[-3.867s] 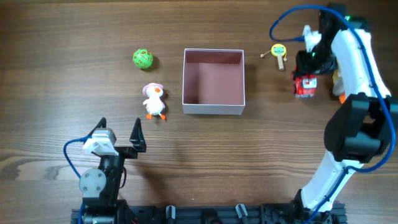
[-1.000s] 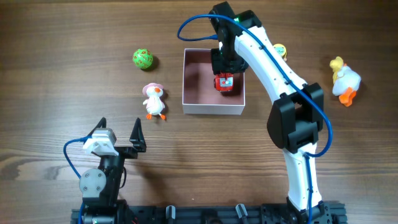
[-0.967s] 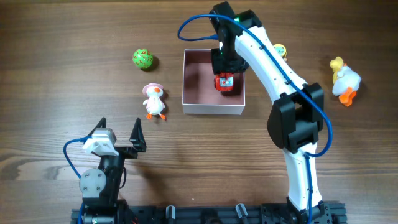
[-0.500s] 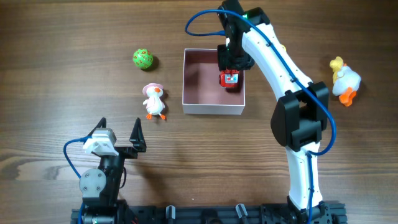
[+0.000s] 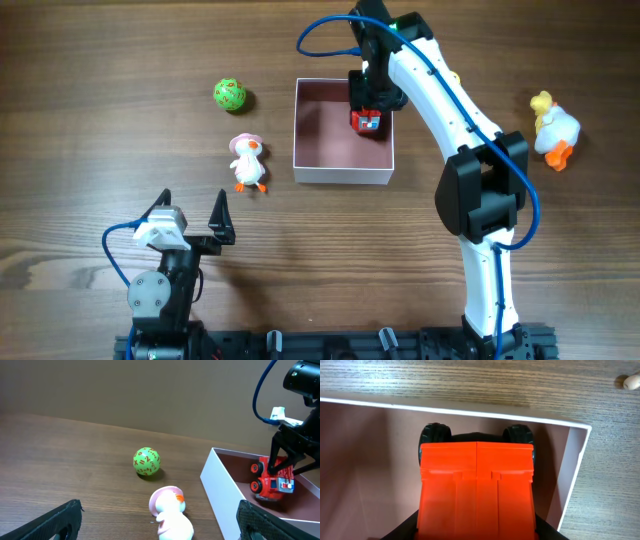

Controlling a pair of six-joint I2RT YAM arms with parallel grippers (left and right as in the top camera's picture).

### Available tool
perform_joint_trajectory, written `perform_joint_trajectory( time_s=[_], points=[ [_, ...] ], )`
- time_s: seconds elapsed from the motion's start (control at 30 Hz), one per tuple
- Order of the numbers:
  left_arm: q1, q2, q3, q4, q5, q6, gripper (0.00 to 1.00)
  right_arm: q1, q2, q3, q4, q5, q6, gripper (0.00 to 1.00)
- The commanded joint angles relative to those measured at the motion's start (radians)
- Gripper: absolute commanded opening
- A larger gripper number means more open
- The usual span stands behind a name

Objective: Pack container
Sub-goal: 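Lower the fire truck into the box and open the right gripper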

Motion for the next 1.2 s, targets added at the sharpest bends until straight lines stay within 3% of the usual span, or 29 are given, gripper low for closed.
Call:
perform_joint_trajectory(
  time_s=[0.0,0.63,0.77,1.17],
  points=[
    [0.007,-0.006,-0.003,-0.007,-0.002,0.019,1.0,0.003,0.018,0.003,0.005,0.025,0.0,0.5],
    [0.007,-0.006,-0.003,-0.007,-0.002,0.019,1.0,-0.002,0.056,0.002,-0.008,0.025,0.007,0.51],
    [0.007,-0.006,-0.003,-0.007,-0.002,0.019,1.0,-0.003,0.056,0.002,0.003,0.026,0.004,0.63],
    [0.007,-0.006,-0.003,-0.007,-0.002,0.019,1.0,-0.003,0.056,0.003,0.006,-0.006,-0.002,0.64]
  ],
)
